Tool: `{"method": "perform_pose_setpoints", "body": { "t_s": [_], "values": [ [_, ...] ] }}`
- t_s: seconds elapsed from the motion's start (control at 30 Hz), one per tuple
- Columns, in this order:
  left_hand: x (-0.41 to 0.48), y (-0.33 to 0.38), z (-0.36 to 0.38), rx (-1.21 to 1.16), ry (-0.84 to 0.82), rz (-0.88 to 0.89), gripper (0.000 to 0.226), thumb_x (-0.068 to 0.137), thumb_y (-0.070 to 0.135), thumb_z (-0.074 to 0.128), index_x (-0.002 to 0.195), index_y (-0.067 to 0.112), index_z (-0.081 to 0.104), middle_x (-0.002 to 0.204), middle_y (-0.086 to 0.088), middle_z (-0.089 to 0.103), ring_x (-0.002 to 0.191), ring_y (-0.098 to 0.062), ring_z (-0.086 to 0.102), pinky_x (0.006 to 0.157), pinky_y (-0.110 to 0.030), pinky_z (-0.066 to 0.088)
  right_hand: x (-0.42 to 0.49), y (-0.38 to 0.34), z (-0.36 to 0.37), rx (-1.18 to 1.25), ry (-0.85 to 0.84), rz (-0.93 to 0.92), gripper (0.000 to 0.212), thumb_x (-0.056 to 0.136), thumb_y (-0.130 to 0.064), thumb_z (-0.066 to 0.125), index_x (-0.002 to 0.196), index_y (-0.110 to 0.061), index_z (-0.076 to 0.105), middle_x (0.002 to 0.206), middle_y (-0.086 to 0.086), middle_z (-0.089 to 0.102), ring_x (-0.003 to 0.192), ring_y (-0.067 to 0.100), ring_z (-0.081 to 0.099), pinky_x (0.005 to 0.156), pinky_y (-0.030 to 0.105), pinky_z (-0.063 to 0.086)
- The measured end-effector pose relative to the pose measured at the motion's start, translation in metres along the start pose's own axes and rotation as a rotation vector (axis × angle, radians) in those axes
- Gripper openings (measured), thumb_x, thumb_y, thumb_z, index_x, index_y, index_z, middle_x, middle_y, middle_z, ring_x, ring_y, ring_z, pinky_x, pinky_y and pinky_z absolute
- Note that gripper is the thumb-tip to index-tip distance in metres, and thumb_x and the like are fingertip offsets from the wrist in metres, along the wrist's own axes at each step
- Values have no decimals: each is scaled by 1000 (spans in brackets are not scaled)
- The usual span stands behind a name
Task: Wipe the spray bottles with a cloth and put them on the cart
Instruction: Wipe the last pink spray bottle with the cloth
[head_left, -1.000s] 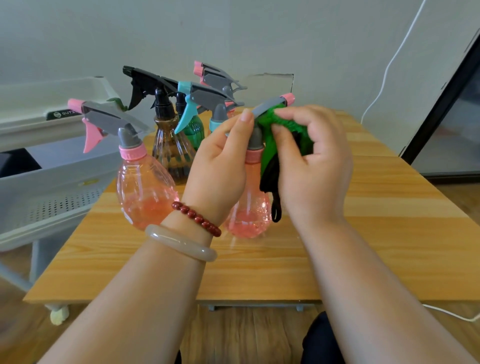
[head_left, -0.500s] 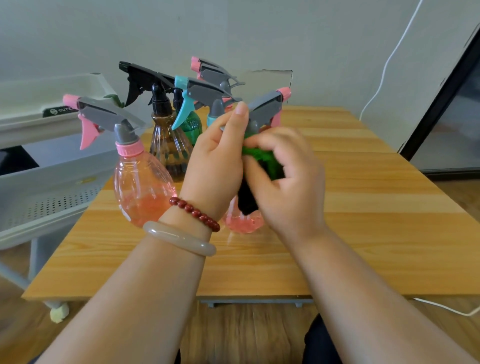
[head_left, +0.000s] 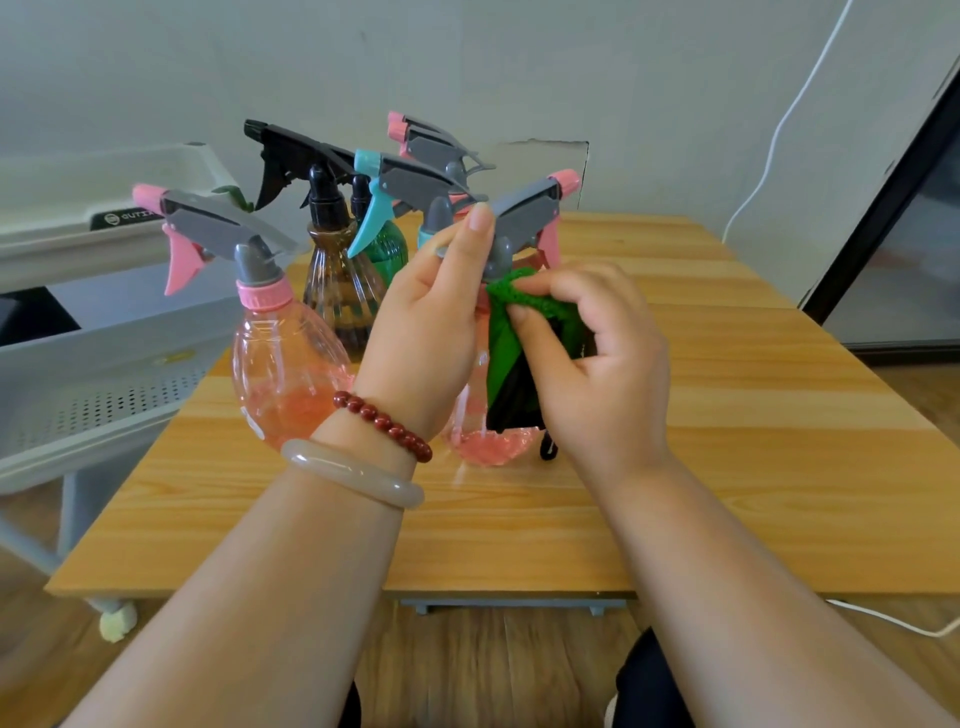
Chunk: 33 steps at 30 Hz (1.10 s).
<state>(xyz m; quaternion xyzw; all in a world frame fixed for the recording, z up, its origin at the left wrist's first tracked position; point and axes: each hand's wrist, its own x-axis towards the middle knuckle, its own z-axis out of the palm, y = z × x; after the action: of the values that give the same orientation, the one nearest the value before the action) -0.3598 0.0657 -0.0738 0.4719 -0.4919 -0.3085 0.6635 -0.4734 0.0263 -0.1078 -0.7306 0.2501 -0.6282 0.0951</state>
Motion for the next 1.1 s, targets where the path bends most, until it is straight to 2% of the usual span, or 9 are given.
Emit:
{"method": "perform_pose_setpoints", "body": {
  "t_s": [0.2, 0.27, 0.43, 0.57, 0.63, 0.73, 0.87, 1.0, 1.1],
  "values": [
    [-2, -2, 8, -57, -21, 11, 44, 106, 35, 44, 105, -5, 63, 89, -13, 57, 84, -21, 56, 85, -43, 51, 8, -6, -1, -53, 58, -56, 10, 85, 0, 69, 94, -3, 72, 96, -2, 60, 95, 2, 53, 89, 10, 38],
    [1, -1, 7, -33, -16, -3, 44, 104, 39, 45, 106, 0, 66, 92, -15, 61, 89, -18, 59, 92, -48, 50, 3, -2, -1, -46, 18, -38, 12, 84, 3, 69, 94, -3, 72, 97, -3, 59, 95, 1, 53, 88, 9, 38],
    [2, -1, 5, 25, 16, 46, 26, 103, 33, 50, 97, 20, 70, 85, 12, 67, 85, -4, 62, 86, -26, 50, 7, -3, -15, -27, 42, -66, 11, 84, 1, 69, 92, -6, 71, 93, -3, 61, 94, 5, 58, 87, 18, 43],
    [5, -1, 5, -31, 82, 95, 11, 99, 24, 58, 104, 17, 64, 77, 13, 70, 77, -1, 65, 77, -21, 52, 25, -3, -32, 127, 337, 173, 17, 87, -17, 65, 92, -32, 61, 92, -1, 66, 91, 20, 64, 83, 39, 54],
    [7, -2, 5, 9, 112, 113, 9, 99, 24, 58, 96, 19, 65, 80, 12, 69, 79, -2, 65, 79, -23, 53, 30, -1, -34, 195, 405, 342, 15, 84, -20, 66, 88, -34, 62, 89, -3, 67, 86, 15, 64, 79, 35, 54],
    [8, -7, 6, 123, 182, 161, 11, 98, 32, 60, 97, 30, 71, 104, 2, 69, 95, -9, 66, 92, -37, 55, 31, 2, -28, 337, 302, 536, 13, 81, -20, 66, 79, -32, 66, 79, -11, 68, 77, 10, 64, 73, 30, 52],
    [-3, -6, 13, 200, 319, 198, 19, 96, 26, 65, 114, 32, 68, 115, -1, 68, 93, -5, 68, 91, -31, 56, 27, -6, -19, 321, 120, 452, 15, 85, -14, 67, 88, -28, 69, 87, -9, 73, 85, 13, 68, 79, 33, 54],
    [-16, -4, 21, 123, 201, 146, 33, 105, 26, 48, 129, 13, 65, 116, -22, 68, 110, -32, 64, 95, -46, 52, 20, -16, -10, 219, 66, 329, 11, 89, -13, 66, 95, -22, 68, 95, -5, 71, 95, 17, 66, 86, 44, 54],
    [-21, -1, 23, 108, 122, 154, 37, 106, 33, 42, 126, 12, 65, 104, -36, 58, 94, -48, 56, 78, -49, 51, 18, -20, -5, 197, 90, 334, 15, 89, -13, 65, 94, -27, 67, 96, -5, 71, 97, 16, 66, 86, 44, 53]
  ]
}}
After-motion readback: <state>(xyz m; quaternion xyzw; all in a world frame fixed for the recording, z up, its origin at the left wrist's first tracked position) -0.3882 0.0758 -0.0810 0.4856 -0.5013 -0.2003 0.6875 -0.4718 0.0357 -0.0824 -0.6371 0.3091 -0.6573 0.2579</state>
